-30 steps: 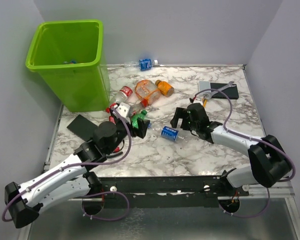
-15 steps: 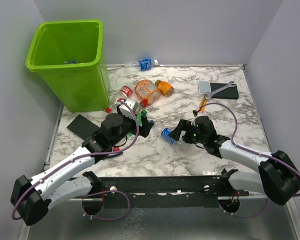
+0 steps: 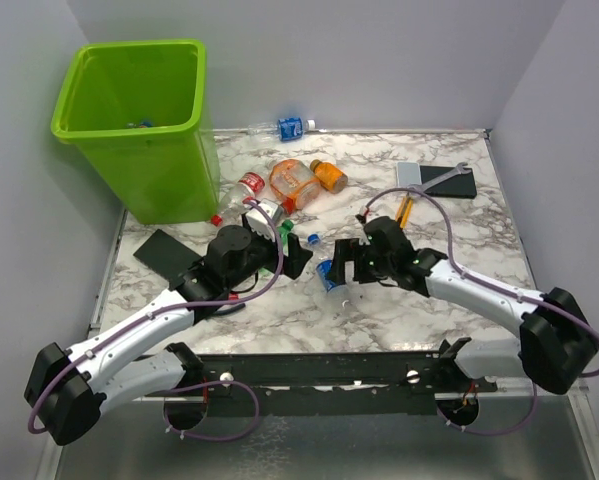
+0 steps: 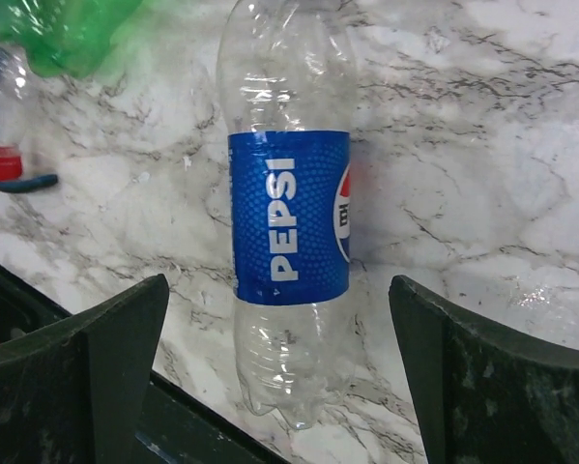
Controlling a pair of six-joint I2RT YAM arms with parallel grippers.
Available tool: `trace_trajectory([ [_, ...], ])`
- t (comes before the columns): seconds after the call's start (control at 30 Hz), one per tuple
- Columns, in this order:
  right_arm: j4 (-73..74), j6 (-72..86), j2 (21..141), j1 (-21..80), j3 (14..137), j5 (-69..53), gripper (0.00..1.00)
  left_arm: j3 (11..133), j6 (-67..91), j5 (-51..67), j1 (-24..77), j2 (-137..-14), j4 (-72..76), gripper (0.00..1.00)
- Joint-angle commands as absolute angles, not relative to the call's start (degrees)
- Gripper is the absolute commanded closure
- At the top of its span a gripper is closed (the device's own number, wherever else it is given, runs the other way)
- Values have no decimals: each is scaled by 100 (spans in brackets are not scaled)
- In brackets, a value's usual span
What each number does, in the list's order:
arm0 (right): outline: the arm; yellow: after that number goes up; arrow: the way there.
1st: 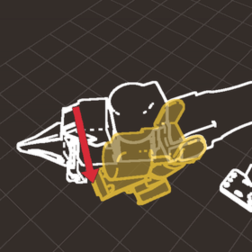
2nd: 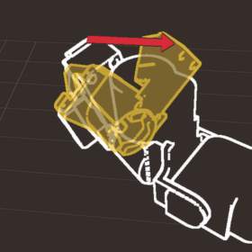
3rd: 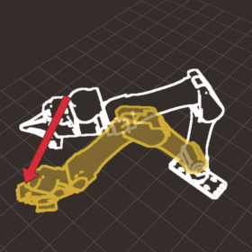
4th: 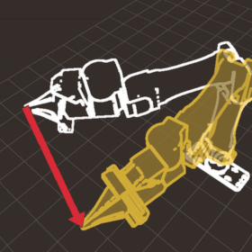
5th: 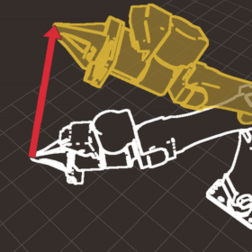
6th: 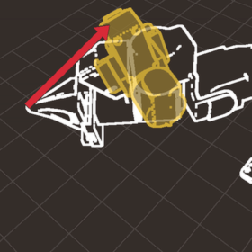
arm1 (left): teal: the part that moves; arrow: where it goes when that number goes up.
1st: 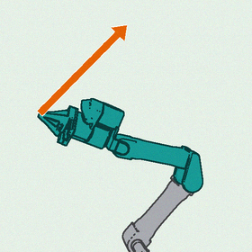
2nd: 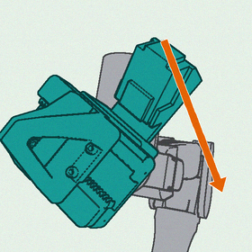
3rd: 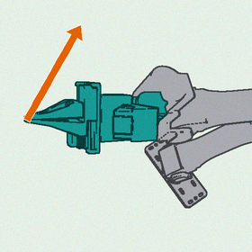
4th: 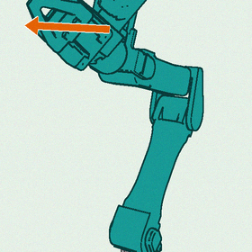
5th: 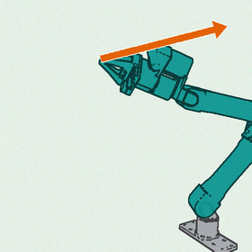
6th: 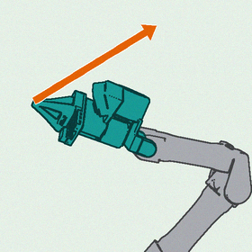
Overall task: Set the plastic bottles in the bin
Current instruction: Pick up the plastic bottle at the center of the board.
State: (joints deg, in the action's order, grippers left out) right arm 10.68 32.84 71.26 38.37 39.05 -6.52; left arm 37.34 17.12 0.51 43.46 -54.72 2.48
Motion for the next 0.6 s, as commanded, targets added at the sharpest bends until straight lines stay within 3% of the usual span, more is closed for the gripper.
trace_trajectory([
  [0.0,2495,2726,7846,4236,4632,-44,0,3737,1732,214,4311,-5526,228,1],
  [0.3,3336,2804,9063,4501,5365,380,1,3699,1705,40,4308,-5221,60,1],
  [0.43,3344,2791,9185,4553,5393,342,9,3703,1688,-119,4303,-5177,20,1],
  [0.57,3296,2760,9267,4605,5373,283,25,3710,1680,-162,4298,-5186,9,1],
])
